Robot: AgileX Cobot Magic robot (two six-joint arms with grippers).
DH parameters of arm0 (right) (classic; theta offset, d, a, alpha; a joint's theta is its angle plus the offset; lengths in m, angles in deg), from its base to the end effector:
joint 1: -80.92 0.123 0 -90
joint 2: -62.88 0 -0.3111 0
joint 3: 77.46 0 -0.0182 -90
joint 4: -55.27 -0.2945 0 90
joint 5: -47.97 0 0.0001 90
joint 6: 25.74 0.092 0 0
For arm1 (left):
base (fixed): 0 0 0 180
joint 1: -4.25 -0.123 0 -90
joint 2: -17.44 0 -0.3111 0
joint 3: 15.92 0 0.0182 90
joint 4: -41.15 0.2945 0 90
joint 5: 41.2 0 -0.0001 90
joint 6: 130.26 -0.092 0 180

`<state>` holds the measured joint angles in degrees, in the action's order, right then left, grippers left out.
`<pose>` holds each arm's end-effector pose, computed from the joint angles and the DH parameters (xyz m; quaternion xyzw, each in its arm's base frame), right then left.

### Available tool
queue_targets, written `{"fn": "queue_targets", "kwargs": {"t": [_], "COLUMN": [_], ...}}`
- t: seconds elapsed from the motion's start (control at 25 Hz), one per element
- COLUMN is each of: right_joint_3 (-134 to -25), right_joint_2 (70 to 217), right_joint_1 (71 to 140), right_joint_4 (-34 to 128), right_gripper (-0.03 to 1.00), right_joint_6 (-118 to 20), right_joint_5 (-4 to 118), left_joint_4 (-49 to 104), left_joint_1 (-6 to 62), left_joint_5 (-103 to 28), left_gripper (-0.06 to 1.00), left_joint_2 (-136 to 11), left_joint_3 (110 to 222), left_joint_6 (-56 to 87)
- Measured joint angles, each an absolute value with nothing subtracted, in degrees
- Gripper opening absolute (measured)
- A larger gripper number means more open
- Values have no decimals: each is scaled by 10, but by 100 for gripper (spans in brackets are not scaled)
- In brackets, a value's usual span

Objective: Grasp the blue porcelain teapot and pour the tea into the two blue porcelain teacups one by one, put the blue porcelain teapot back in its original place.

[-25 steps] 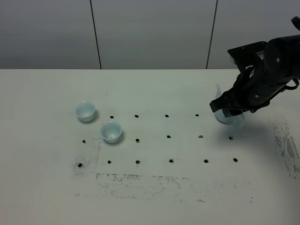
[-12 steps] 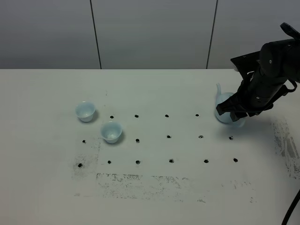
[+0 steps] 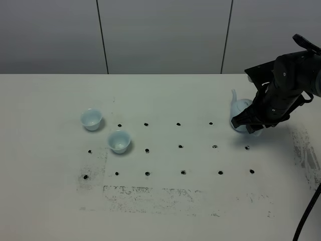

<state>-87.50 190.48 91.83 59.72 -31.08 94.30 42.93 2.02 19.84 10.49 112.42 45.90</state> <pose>0.4771 0.0867 0.1611 -0.1622 0.9763 -0.0247 0.1414 0.0129 0.0030 0.2840 0.0118 0.8643 0.0421 0.5011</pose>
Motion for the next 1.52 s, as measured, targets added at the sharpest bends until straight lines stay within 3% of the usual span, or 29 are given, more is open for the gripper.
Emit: {"fn": "queue_targets", "kwargs": {"t": [0.2,0.32,0.6,1.52], "right_joint_3": [-875,-875,-875,-828], "right_joint_2": [1907,1913,1925,1909], "right_joint_1": [918,916,910,906], "right_joint_4": [601,602,599,549], "right_gripper": [39,33,4,3], "right_joint_6": [-311,-311,-337,-358], "right_joint_5": [933,928,921,827], "left_joint_4": [429,429,429,430], "left_joint_1": [20,20,20,20], "left_joint_5": [198,198,198,198], "left_gripper": [52,52,52,52], "left_joint_2": [105,105,105,105], "left_joint_3": [1124,1124,1124,1124], "left_joint_6": [459,459,459,459]}}
